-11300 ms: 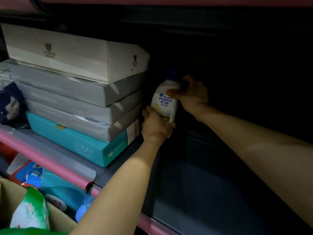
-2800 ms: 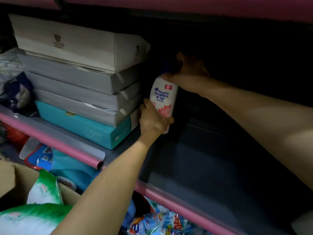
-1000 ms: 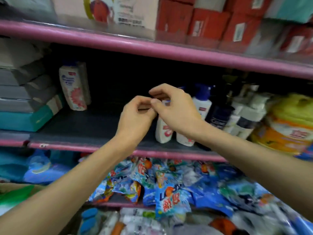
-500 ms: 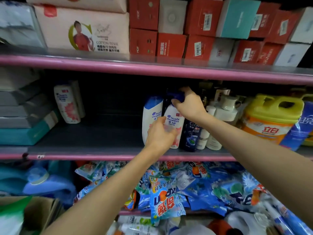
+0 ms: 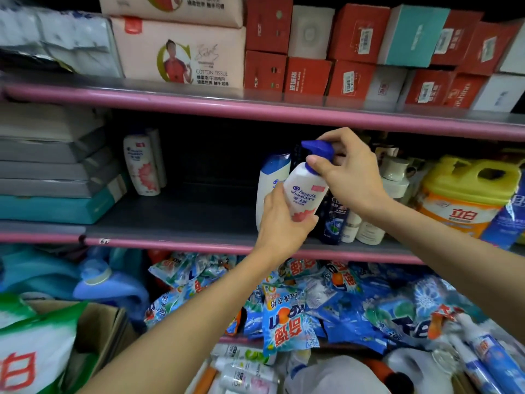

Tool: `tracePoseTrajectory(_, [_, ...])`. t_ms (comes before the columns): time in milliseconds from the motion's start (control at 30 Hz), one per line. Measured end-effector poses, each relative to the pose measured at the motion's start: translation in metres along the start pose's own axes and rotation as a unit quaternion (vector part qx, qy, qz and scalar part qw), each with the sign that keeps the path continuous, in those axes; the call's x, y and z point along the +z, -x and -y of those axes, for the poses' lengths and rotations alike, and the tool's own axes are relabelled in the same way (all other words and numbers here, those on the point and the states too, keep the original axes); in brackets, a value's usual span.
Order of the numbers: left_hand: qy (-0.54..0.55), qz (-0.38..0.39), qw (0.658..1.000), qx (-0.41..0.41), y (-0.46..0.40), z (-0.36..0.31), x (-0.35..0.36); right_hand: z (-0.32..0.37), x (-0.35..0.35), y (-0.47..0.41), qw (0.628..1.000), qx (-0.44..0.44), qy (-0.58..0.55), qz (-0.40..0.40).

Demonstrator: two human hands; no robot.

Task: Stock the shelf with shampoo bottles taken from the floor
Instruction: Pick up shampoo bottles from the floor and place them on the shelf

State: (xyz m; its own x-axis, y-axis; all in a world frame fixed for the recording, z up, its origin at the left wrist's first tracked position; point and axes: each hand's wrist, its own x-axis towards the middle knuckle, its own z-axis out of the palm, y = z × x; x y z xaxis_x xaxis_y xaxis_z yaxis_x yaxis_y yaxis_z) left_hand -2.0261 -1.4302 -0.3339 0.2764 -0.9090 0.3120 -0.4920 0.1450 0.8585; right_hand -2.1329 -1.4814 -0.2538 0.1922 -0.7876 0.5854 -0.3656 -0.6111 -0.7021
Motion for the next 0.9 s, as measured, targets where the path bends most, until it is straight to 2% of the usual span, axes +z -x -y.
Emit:
tracePoseTrajectory(167, [0.017, -0.077, 0.997, 0.001, 0.035, 0.023, -0.019, 0.035, 0.009, 0.027, 0.993, 0.007, -0.083, 0.078])
tracePoseTrajectory(267, [-0.005, -0.125, 0.992, -0.025, 0.063, 0.048, -0.039, 0.045, 0.033, 0.047, 0.985, 0.019, -0.106, 0.134])
tracePoseTrajectory(467, [-0.012, -0.139, 0.985, -0.099, 0.111, 0.105, -0.069, 0.048, 0.083, 0.077, 0.951, 0.054, -0.089, 0.29])
tracePoseTrajectory(700, [-0.012, -0.148, 0.98, -0.13, 0.147, 0.158, -0.086, 0.041, 0.139, 0.117, 0.952, 0.073, -0.033, 0.296])
tracePoseTrajectory(900, [-0.031, -0.152, 0.979, -0.133, 0.149, 0.168, -0.092, 0.04, 0.152, 0.118, 0.951, 0.098, -0.051, 0.289])
